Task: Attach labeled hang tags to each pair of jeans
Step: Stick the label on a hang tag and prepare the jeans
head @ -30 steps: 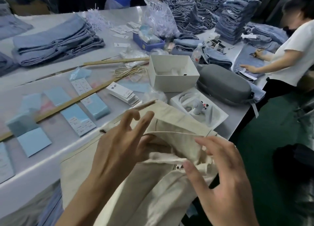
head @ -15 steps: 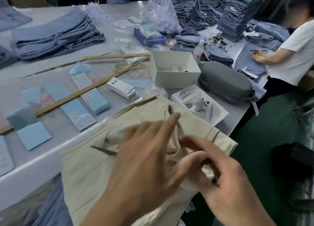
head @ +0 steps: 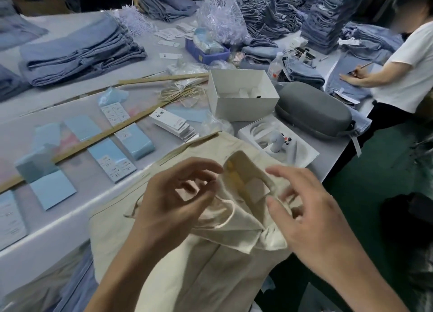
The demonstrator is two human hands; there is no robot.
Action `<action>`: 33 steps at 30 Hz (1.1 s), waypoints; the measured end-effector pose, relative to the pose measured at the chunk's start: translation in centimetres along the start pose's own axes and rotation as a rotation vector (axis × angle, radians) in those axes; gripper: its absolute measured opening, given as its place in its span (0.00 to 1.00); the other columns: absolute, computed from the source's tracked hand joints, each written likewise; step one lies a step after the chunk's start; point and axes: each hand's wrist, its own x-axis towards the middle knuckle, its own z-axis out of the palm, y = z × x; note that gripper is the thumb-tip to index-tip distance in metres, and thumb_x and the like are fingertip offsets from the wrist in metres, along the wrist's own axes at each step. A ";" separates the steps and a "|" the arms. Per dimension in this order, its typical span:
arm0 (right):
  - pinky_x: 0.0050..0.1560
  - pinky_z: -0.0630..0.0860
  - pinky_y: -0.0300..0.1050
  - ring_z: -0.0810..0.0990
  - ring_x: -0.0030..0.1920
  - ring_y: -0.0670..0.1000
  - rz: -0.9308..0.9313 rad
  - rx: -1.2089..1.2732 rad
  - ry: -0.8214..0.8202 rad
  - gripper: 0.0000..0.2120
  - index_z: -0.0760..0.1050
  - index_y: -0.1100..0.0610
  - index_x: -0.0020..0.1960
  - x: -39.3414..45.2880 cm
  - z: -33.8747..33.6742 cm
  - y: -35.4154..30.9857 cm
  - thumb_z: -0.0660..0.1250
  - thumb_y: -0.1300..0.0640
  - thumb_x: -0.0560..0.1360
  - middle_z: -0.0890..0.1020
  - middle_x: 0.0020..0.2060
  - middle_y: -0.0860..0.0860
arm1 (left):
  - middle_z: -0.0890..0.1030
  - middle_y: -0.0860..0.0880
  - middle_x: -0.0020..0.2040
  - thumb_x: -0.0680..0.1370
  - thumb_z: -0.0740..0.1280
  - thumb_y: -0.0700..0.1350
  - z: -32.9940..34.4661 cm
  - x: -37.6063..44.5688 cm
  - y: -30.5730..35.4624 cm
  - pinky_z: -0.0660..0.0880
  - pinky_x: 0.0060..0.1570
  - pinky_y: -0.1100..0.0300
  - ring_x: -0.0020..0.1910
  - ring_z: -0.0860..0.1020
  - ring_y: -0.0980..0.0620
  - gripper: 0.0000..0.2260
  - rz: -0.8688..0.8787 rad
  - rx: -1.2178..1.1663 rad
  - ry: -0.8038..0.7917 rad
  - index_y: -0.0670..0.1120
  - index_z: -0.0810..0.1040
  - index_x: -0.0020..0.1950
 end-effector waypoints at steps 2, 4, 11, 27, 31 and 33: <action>0.55 0.77 0.41 0.73 0.60 0.38 -0.024 -0.120 -0.045 0.23 0.70 0.38 0.68 2.1 0.0 -0.2 0.66 0.44 0.74 0.67 0.58 0.27 | 0.85 0.50 0.49 0.75 0.73 0.39 0.1 0.1 0.3 0.80 0.47 0.58 0.47 0.85 0.50 0.11 0.078 -0.048 0.002 0.52 0.83 0.53; 0.61 0.77 0.44 0.72 0.62 0.38 0.003 -0.149 -0.101 0.26 0.68 0.39 0.71 3.9 0.1 -0.2 0.70 0.47 0.75 0.66 0.60 0.29 | 0.85 0.49 0.48 0.75 0.73 0.39 0.1 0.0 0.4 0.79 0.48 0.62 0.47 0.85 0.50 0.10 0.078 -0.137 0.022 0.51 0.82 0.54; 0.53 0.80 0.46 0.86 0.47 0.47 0.259 0.418 -0.246 0.08 0.84 0.45 0.51 5.1 0.3 1.8 0.73 0.57 0.76 0.88 0.43 0.47 | 0.82 0.57 0.55 0.73 0.77 0.43 -0.3 0.1 0.7 0.80 0.50 0.51 0.55 0.81 0.53 0.10 0.150 0.412 -0.100 0.58 0.86 0.46; 0.47 0.81 0.69 0.79 0.41 0.73 0.162 0.707 -0.270 0.12 0.78 0.42 0.57 1.6 0.9 -2.1 0.68 0.59 0.80 0.88 0.45 0.52 | 0.83 0.52 0.36 0.69 0.79 0.59 0.2 0.3 2.2 0.80 0.36 0.54 0.36 0.83 0.51 0.15 -0.217 0.059 -0.147 0.50 0.80 0.41; 0.29 0.77 0.46 0.72 0.27 0.60 0.104 0.602 -0.237 0.13 0.78 0.41 0.58 1.5 0.7 -2.5 0.68 0.59 0.80 0.88 0.42 0.48 | 0.86 0.42 0.40 0.67 0.78 0.39 -1.3 -1.3 0.9 0.79 0.36 0.62 0.38 0.85 0.48 0.08 -0.376 -0.391 -0.072 0.44 0.83 0.43; 0.42 0.82 0.67 0.78 0.39 0.72 0.106 0.571 -0.231 0.14 0.78 0.40 0.56 1.7 0.9 -2.9 0.68 0.60 0.80 0.88 0.44 0.46 | 0.86 0.40 0.38 0.66 0.78 0.38 -1.5 -2.0 0.5 0.78 0.35 0.63 0.36 0.84 0.48 0.08 -0.379 -0.448 -0.019 0.44 0.84 0.43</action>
